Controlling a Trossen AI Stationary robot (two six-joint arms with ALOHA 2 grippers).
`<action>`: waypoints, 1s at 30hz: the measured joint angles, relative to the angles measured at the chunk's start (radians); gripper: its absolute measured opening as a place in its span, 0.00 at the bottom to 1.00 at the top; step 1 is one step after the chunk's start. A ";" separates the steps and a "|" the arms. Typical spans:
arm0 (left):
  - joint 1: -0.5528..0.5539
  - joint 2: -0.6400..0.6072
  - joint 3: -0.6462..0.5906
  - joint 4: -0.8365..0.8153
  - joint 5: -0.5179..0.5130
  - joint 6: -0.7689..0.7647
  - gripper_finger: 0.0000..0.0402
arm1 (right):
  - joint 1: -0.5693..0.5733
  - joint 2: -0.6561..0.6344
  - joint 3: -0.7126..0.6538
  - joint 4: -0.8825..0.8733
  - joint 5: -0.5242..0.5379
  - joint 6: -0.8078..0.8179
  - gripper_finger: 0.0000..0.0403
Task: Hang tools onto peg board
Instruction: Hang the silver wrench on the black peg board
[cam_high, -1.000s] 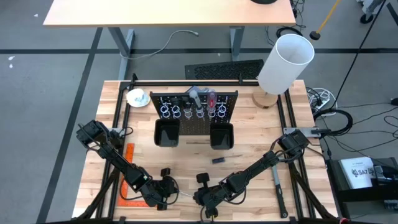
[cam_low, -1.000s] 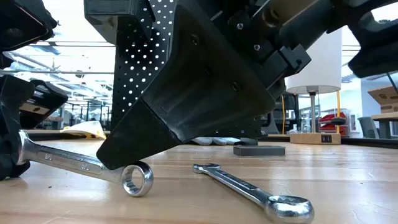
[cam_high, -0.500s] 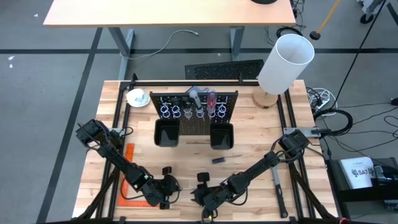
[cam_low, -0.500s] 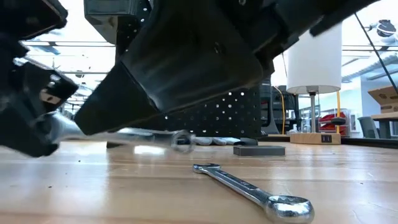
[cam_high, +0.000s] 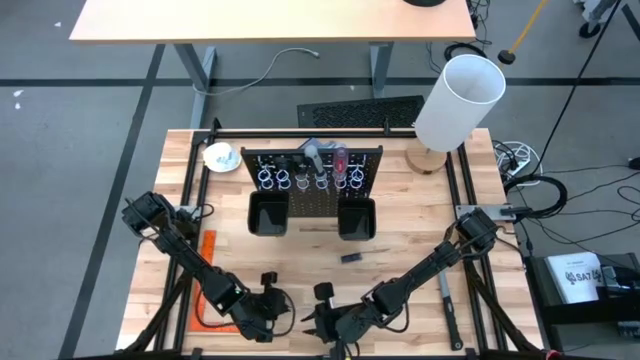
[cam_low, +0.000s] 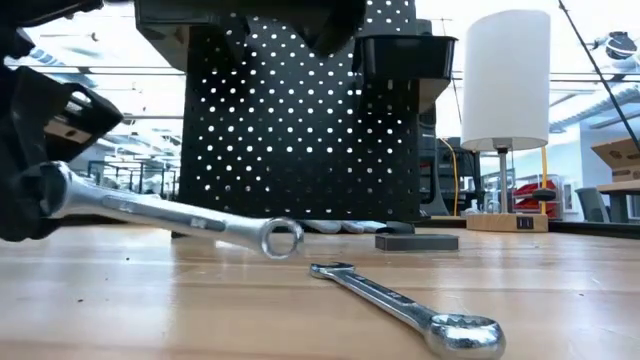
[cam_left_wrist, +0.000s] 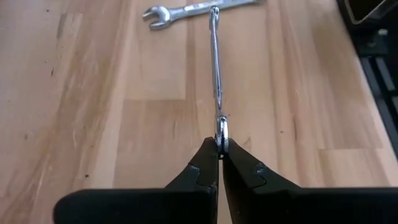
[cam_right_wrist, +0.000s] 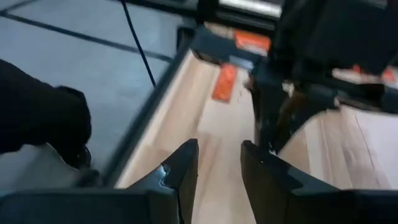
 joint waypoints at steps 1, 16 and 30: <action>-0.001 0.000 0.017 -0.034 0.003 -0.006 0.03 | 0.003 0.000 0.001 0.007 0.002 -0.012 0.28; -0.039 -0.001 0.375 -0.680 -0.032 -0.053 0.03 | 0.054 -0.035 0.001 0.007 0.028 -0.125 0.23; -0.067 -0.001 0.860 -1.359 -0.130 -0.048 0.03 | 0.066 -0.056 0.001 -0.007 0.075 -0.137 0.23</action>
